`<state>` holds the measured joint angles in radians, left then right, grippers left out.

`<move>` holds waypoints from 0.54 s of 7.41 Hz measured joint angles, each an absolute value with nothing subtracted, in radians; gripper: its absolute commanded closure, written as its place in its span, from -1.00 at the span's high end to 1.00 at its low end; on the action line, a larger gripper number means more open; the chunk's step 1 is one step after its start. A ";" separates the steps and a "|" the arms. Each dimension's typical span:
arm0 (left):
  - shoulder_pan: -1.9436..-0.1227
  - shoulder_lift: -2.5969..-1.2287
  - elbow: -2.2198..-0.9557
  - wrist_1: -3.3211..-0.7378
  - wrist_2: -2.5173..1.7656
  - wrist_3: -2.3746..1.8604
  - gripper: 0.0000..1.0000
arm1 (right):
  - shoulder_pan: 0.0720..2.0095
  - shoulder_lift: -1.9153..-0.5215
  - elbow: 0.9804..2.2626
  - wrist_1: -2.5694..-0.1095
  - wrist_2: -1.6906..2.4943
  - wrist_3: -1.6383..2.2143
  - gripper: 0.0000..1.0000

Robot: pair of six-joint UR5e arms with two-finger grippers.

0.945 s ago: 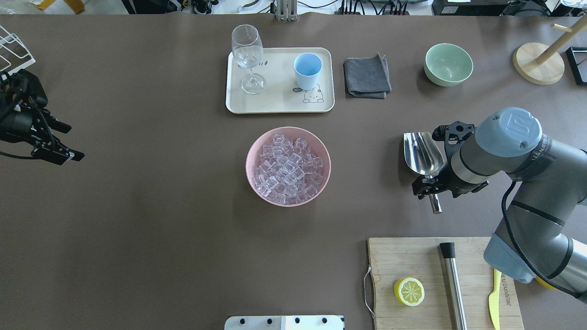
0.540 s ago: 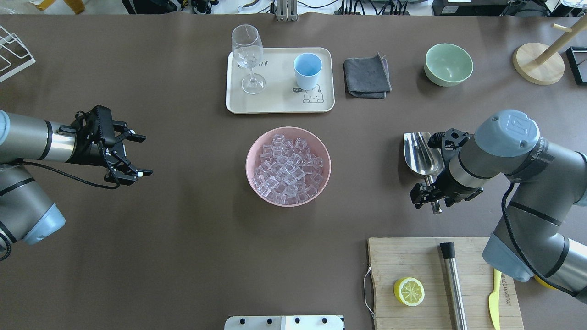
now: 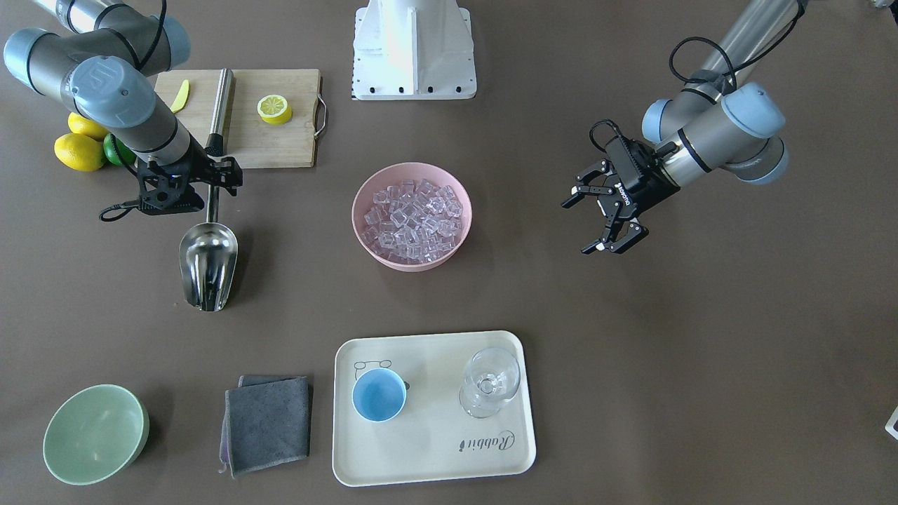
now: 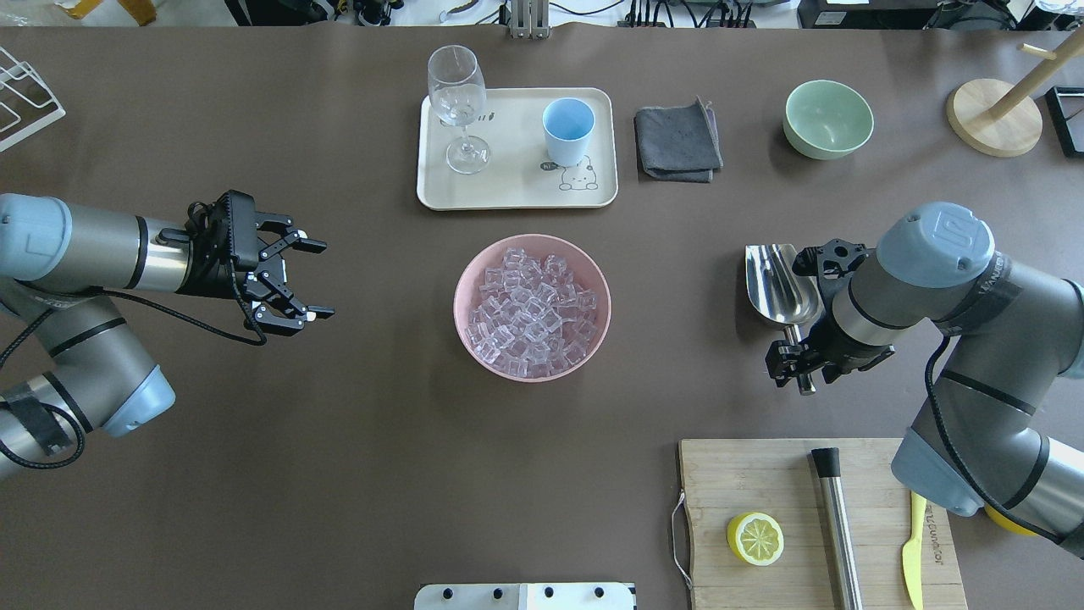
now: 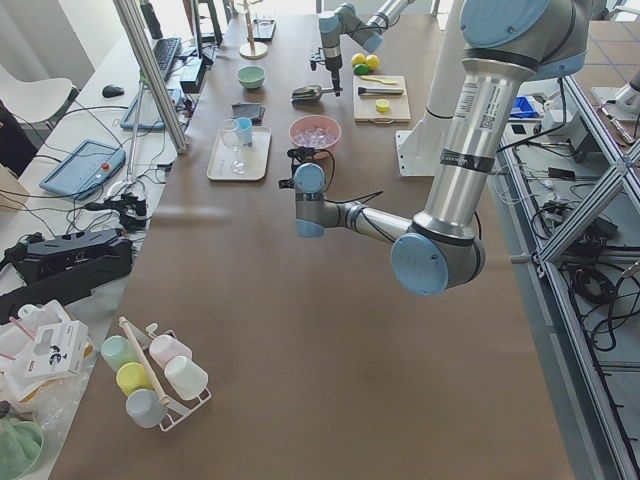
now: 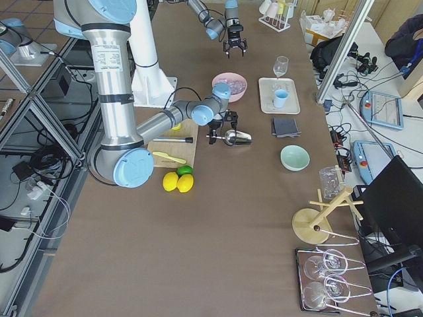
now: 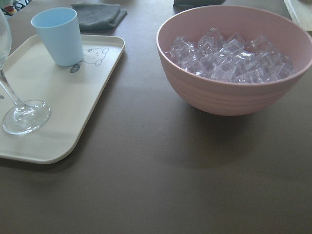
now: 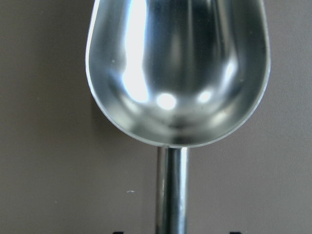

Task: Put ice in cup with scoop
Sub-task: 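Close the right gripper on the scoop handle while the left gripper nears the bowl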

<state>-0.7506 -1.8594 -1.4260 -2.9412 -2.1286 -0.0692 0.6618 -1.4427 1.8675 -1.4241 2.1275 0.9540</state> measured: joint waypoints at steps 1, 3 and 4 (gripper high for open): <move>-0.747 -1.899 -1.386 -2.982 -2.129 -0.069 0.96 | 0.663 -1.441 1.867 -1.426 2.128 0.955 -0.13; -0.733 -1.948 -1.338 -3.020 -2.136 -0.070 0.96 | 0.666 -1.440 1.866 -1.428 2.128 0.975 -0.16; -0.721 -1.975 -1.318 -3.024 -2.141 -0.070 0.96 | 0.669 -1.440 1.865 -1.428 2.128 0.988 -0.17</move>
<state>-0.7206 -1.9750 -1.3179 -3.0243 -2.1406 -0.0702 0.6692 -1.4397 1.8645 -1.4283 2.1276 0.9876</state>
